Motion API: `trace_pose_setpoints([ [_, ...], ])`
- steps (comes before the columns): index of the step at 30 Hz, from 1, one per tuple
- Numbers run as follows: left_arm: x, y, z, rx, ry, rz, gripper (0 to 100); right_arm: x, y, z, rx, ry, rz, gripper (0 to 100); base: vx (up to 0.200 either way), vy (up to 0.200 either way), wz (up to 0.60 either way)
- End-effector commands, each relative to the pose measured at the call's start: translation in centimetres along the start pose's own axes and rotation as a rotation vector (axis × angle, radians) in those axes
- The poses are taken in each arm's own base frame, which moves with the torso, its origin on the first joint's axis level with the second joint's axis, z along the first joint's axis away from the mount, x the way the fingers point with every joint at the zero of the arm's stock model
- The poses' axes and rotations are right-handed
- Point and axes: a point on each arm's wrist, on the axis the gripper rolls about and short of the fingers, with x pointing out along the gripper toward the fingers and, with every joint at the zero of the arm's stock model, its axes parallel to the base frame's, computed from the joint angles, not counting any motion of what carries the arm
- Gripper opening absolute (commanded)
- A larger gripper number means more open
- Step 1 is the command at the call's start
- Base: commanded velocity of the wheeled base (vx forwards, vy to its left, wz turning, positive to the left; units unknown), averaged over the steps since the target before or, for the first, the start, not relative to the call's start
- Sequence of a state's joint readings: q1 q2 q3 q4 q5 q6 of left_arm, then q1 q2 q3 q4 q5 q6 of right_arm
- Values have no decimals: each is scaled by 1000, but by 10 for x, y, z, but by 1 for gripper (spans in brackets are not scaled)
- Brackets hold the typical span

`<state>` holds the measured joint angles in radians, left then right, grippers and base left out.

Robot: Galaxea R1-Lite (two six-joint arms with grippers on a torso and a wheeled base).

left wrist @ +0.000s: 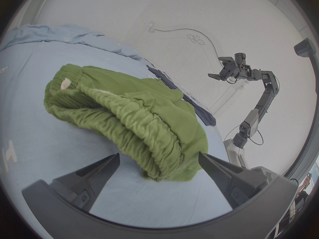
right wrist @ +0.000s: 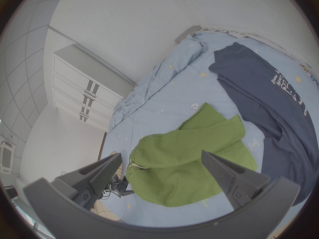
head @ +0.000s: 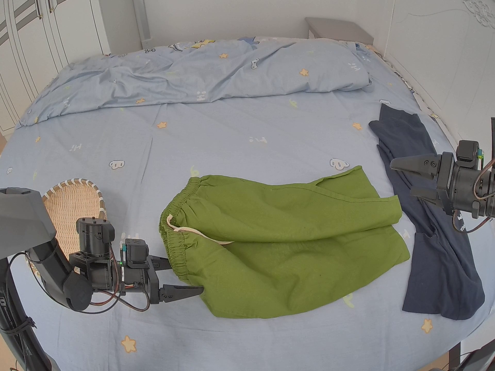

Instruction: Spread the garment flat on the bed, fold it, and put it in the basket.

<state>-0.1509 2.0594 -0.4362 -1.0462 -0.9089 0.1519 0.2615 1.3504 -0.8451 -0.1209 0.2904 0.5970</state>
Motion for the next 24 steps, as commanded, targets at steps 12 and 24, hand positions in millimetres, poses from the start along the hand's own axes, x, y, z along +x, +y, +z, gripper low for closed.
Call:
trace_pose_setpoints([
  [12,1,1,6,24,-29,1,0,4,-2,-3,-5,-3,9,100,0,0,0],
  [24,-7,-11,1,-59,-2,-4,0,3,-2,-2,-4,-9,6,100,0,0,0],
])
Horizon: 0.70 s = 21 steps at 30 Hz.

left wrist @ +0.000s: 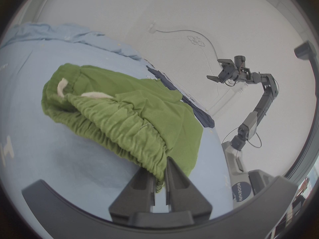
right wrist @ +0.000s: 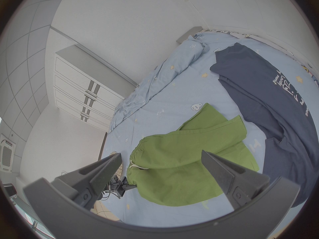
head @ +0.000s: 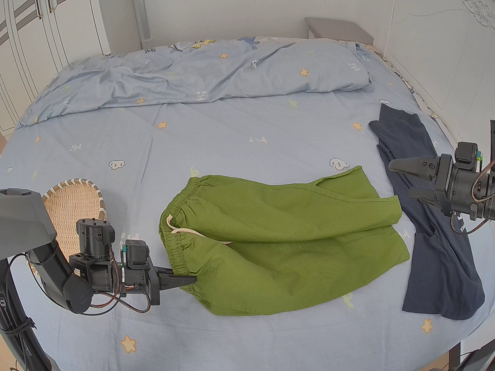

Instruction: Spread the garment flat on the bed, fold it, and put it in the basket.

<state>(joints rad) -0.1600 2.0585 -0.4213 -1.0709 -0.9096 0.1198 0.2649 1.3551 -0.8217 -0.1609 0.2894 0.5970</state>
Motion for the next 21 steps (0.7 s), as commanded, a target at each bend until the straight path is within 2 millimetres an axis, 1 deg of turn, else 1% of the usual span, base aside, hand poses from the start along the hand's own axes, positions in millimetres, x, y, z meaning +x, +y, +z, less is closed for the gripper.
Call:
trace_pose_setpoints([
  [1,-8,-9,2,-49,1,4,0,0,0,0,0,1,1,100,0,0,0],
  [2,-15,-17,9,-133,-1,6,0,0,0,0,1,4,-2,100,0,0,0],
  [6,-33,-32,25,-290,7,18,0,2,0,-4,1,30,0,100,0,0,0],
  [9,-46,-42,28,-388,55,32,0,2,-3,-9,9,61,-19,100,0,0,0],
  [14,-58,-47,32,-527,139,55,0,0,-10,-13,-13,112,-61,100,0,0,0],
  [17,-61,-50,31,-586,189,59,0,-4,-23,-14,-4,146,-85,100,0,0,0],
  [19,-61,-51,28,-592,204,61,0,-7,-34,-14,7,172,-78,100,0,0,0],
  [21,-60,-50,25,-584,215,60,0,-8,-50,-12,35,188,-86,100,0,0,0],
])
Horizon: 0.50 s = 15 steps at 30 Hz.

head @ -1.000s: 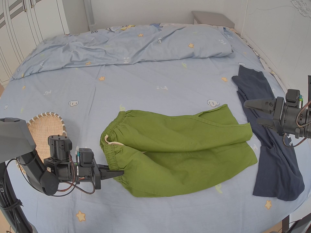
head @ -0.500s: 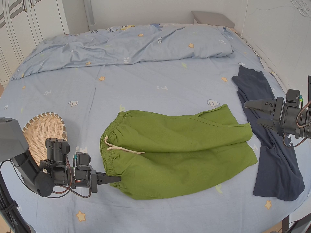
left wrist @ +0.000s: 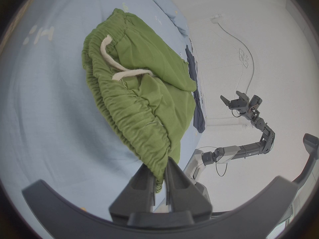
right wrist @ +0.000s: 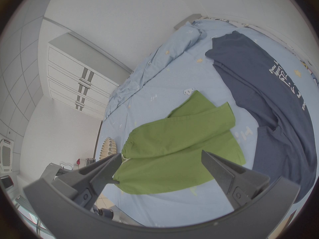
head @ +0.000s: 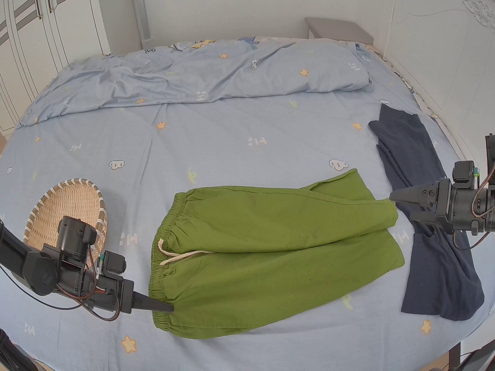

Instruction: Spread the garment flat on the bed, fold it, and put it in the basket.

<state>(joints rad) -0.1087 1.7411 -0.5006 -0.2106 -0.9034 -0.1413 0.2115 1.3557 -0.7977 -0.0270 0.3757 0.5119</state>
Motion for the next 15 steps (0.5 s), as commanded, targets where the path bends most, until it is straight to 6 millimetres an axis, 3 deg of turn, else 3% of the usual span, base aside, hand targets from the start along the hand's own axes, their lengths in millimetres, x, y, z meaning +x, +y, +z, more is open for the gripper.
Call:
trace_pose_setpoints([
  [1,-13,-12,8,64,-49,7,0,-3,-34,0,53,51,-42,100,0,0,0],
  [4,-6,-2,8,46,-20,15,0,9,-70,-1,80,132,-97,100,0,0,0],
  [9,-7,11,7,44,-18,30,0,27,-114,-9,91,239,-90,100,0,0,0],
  [15,-7,13,6,45,-14,34,0,39,-135,-19,82,313,-35,100,0,0,0],
])
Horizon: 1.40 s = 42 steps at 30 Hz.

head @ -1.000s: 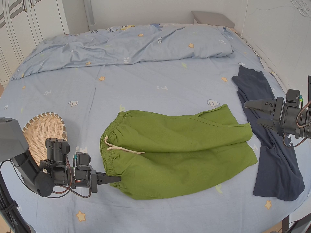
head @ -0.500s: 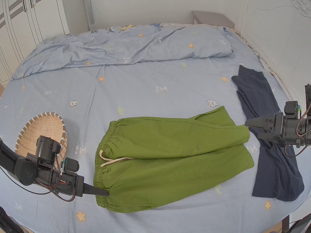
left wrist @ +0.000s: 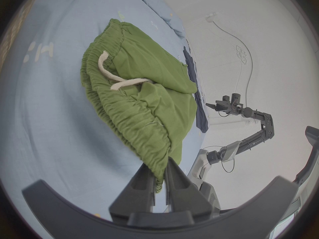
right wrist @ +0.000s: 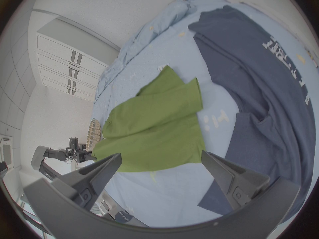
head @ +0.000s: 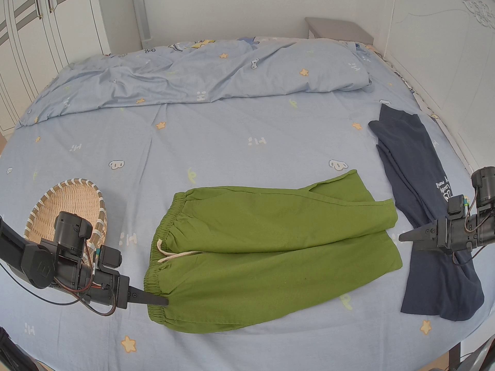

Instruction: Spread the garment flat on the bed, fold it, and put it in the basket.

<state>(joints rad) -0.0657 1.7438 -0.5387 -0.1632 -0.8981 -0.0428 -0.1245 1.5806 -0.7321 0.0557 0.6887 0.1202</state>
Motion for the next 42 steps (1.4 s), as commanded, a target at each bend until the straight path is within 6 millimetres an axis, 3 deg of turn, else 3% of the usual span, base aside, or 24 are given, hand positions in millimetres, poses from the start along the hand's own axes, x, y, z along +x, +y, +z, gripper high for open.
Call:
trace_pose_setpoints([
  [1,2,9,-2,-21,10,9,0,24,-35,-11,98,109,-11,100,0,0,0],
  [13,-2,11,0,-25,-10,21,0,54,-51,-13,124,173,59,100,0,0,0],
  [23,-3,12,0,-22,-12,21,0,65,-62,-9,145,184,60,100,0,0,0],
  [30,-2,12,1,-19,-14,21,0,69,-64,-4,167,186,203,100,0,0,0],
  [42,-1,16,1,-34,-9,24,0,82,-75,-3,190,209,211,100,0,0,0],
])
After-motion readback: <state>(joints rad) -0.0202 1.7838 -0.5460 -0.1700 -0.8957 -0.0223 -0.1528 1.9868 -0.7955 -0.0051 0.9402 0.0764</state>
